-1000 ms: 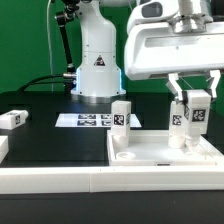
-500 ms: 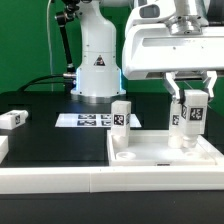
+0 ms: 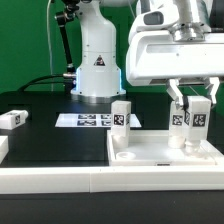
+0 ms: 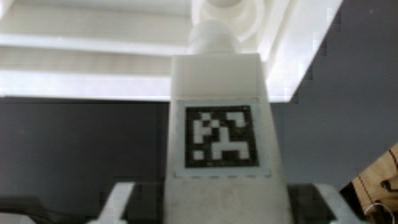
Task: Assemble square table
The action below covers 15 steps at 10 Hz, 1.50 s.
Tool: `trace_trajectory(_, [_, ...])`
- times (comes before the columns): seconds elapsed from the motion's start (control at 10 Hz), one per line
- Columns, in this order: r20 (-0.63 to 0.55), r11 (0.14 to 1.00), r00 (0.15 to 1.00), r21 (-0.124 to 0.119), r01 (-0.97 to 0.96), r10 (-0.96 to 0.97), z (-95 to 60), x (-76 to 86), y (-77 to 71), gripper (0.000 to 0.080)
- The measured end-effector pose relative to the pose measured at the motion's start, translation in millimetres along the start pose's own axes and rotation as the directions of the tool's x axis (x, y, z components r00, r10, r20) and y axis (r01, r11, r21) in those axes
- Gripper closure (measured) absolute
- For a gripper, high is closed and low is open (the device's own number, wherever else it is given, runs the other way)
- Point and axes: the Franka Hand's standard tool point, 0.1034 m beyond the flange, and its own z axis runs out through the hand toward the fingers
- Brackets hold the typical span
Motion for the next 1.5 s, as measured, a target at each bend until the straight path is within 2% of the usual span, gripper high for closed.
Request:
trace_trajectory(0.2, [0.009, 1.000, 1.000, 0.003, 0.007, -0.007, 2.5, -4.4, -4.1, 0.0508])
trace_trajectory(0.8, [0.027, 1.000, 1.000, 0.000, 0.011, -0.011, 11.5, -17.1, -3.9, 0.0508])
trace_trajectory(1.4, [-0.014, 1.000, 1.000, -0.008, 0.015, -0.015, 13.2, -14.8, -3.5, 0.0508])
trace_trajectory(1.5, [-0.014, 1.000, 1.000, -0.008, 0.015, -0.015, 13.2, -14.8, -3.5, 0.0414])
